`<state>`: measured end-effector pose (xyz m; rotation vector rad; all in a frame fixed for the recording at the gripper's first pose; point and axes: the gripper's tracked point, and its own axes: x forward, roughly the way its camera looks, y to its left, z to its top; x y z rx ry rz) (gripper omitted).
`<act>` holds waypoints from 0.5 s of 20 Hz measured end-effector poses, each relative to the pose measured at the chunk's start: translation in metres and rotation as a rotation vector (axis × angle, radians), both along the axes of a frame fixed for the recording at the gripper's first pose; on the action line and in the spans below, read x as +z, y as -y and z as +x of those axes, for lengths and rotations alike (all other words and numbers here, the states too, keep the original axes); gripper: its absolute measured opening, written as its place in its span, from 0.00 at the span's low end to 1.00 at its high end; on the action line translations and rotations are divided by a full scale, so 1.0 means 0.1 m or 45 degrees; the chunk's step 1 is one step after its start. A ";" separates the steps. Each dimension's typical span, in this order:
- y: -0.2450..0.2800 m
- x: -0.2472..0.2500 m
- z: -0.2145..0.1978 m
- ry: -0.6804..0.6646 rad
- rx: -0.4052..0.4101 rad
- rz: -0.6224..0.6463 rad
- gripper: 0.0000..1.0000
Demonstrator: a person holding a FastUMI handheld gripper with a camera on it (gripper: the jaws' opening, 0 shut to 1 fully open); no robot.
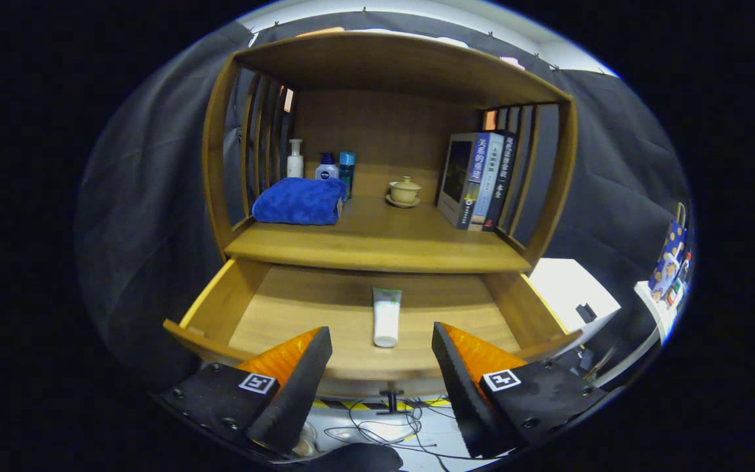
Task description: Pull open the drawer, take out the items inside it, and place them on the countertop above the cabinet.
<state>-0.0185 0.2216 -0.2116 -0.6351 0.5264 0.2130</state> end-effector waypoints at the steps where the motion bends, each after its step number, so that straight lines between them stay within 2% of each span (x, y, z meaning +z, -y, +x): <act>1: 0.00 -0.06 0.16 -0.032 -0.025 -0.014 0.99; 6: 0.20 -0.50 0.86 -0.227 -0.168 -0.150 0.99; 10: 0.36 -0.97 1.02 -0.417 -0.279 -0.195 0.99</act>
